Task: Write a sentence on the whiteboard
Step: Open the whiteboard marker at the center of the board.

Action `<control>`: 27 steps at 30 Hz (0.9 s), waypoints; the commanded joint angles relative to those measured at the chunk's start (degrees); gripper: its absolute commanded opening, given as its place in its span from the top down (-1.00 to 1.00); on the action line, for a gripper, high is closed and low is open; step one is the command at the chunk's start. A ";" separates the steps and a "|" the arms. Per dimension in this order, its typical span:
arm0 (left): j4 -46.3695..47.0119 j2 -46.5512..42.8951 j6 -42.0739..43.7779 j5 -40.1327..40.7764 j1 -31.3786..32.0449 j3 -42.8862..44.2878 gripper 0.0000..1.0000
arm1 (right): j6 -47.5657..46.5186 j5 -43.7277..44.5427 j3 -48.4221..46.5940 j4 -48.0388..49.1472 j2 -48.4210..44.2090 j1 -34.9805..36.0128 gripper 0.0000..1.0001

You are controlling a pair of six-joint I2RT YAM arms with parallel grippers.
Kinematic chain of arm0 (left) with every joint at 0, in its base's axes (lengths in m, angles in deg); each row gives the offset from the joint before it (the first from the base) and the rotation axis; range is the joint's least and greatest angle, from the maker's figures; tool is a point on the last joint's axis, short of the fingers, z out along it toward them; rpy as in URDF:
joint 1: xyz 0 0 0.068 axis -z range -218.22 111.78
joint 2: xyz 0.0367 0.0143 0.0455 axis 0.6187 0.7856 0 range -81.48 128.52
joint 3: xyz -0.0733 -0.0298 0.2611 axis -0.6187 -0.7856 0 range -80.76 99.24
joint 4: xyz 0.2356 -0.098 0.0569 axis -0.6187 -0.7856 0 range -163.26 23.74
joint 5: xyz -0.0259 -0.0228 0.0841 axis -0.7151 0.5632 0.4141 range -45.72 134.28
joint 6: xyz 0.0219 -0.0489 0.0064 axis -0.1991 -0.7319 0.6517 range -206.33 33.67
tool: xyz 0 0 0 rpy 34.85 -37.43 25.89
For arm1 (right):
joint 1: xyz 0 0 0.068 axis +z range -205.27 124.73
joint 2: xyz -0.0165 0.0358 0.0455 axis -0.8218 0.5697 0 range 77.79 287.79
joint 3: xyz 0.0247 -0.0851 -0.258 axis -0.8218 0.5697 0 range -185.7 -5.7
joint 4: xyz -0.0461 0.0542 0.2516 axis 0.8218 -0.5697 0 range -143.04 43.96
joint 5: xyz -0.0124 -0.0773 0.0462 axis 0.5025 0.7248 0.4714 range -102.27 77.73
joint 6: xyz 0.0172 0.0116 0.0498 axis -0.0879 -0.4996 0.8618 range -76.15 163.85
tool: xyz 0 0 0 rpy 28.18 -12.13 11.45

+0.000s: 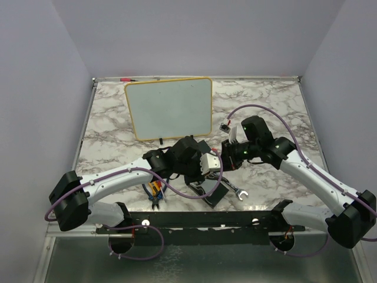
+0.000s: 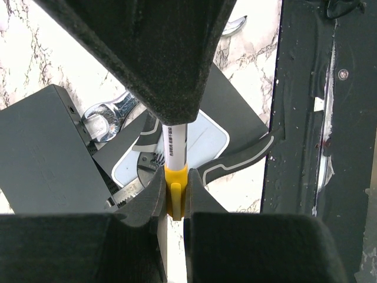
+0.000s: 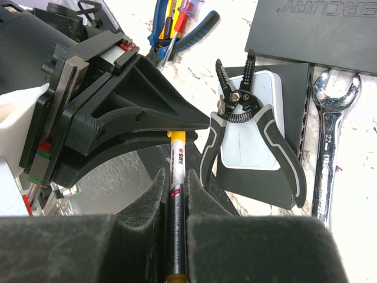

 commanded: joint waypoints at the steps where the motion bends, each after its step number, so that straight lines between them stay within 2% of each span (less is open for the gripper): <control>1: -0.69 -0.71 0.14 2.09 0.14 1.56 0.75 | 1.63 -1.69 1.17 3.27 -2.82 0.85 0.99; 3: -0.02 -1.58 0.16 2.18 0.19 1.10 0.76 | 1.51 -1.69 1.27 3.22 -3.19 0.85 0.99; 5: 0.98 -1.97 0.31 2.34 0.20 0.28 0.99 | 0.85 -1.33 0.70 2.45 -3.35 0.80 0.99; 15: 2.19 -3.66 1.44 10.36 0.17 -2.20 1.00 | -1.17 1.85 -4.10 -2.42 -8.98 0.85 0.99; 27: 2.87 -3.14 2.44 12.61 0.18 -3.42 1.00 | -4.91 6.87 -9.62 -11.98 -8.67 0.81 0.99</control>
